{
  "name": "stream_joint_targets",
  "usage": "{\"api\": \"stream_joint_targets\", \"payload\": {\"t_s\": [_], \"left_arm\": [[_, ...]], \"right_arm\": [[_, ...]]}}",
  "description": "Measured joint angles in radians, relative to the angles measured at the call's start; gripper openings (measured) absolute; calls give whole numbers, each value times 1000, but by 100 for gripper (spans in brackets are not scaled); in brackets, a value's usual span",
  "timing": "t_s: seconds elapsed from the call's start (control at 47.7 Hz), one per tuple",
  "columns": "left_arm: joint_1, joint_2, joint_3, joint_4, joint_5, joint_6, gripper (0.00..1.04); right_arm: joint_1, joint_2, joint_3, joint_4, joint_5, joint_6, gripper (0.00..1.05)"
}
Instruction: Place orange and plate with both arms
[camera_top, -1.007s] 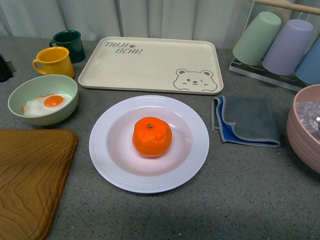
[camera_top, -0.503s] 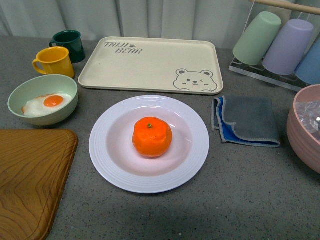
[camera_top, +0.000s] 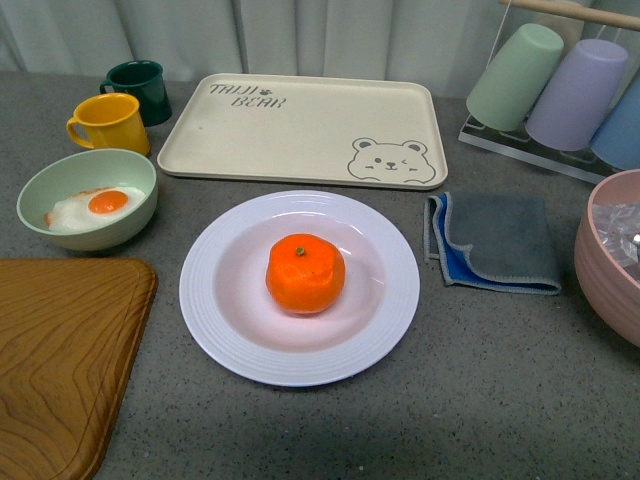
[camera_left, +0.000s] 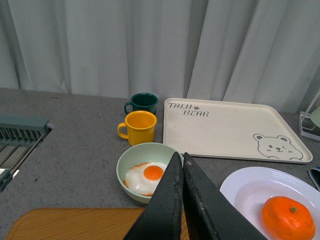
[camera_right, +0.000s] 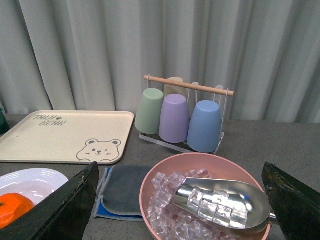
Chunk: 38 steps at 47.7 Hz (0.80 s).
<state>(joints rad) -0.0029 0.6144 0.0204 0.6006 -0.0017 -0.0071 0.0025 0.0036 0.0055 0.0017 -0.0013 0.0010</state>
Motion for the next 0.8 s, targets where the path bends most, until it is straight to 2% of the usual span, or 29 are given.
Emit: {"api": "stream_joint_targets", "payload": {"t_s": [0.399, 0.797], "left_arm": [[0, -252, 0, -236, 0, 0, 4], [0, -393, 0, -375, 0, 0, 4]], "right_arm": [[0, 0, 0, 0, 0, 0, 95], [0, 0, 0, 0, 0, 0, 95]]}}
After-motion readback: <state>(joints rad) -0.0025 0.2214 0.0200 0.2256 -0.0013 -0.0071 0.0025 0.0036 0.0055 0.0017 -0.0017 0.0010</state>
